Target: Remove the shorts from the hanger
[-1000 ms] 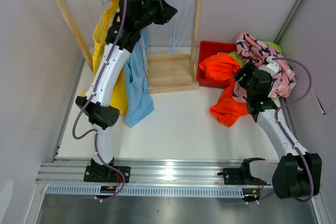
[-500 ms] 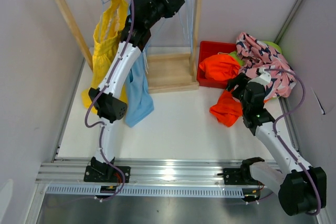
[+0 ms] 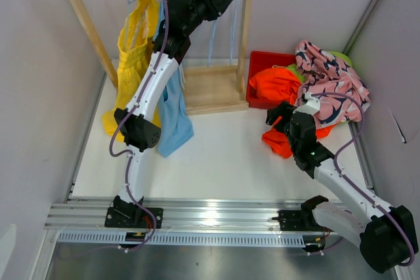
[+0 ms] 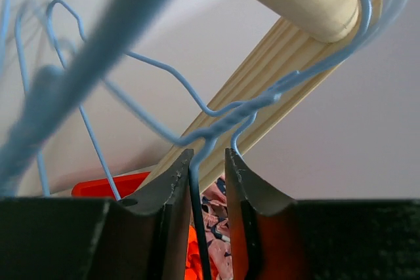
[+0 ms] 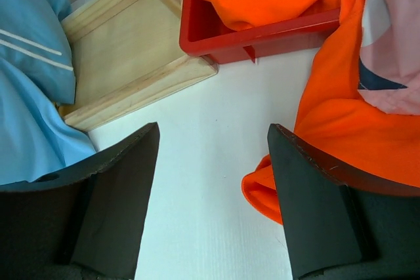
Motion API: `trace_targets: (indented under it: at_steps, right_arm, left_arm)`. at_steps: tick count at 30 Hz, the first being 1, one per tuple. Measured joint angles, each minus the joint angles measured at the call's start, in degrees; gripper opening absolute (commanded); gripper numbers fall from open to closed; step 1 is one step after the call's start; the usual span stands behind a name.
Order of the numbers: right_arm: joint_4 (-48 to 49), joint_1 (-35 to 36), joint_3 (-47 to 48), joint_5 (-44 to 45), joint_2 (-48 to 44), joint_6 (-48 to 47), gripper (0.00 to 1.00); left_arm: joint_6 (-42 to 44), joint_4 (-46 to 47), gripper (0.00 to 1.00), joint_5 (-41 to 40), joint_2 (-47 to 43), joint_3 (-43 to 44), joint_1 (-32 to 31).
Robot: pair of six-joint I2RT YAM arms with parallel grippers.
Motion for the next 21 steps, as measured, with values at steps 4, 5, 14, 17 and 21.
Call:
trace_targets:
  at_steps: [4,5,14,17,21]
  right_arm:
    - [-0.02,2.29,0.0,1.68,-0.02,0.11,0.73]
    - [-0.02,2.58,0.0,2.05,-0.02,0.11,0.73]
    - [-0.04,4.94,0.02,3.56,0.28,0.2,0.78]
    - [-0.96,6.23,0.39,4.68,0.63,0.33,0.83]
    - [-2.67,7.82,1.84,6.8,0.72,0.31,0.85]
  left_arm:
    - [-0.07,-1.49,0.3,-1.81,0.0,0.13,0.09]
    - [-0.09,-1.79,0.31,-2.08,0.0,0.13,0.13]
    - [-0.02,-4.28,0.62,-1.9,-1.7,-1.99,1.33]
    - [-0.09,-5.53,0.66,-0.07,-5.11,-5.27,1.95]
    - [0.42,-6.45,0.76,3.17,-13.03,-11.63,2.21]
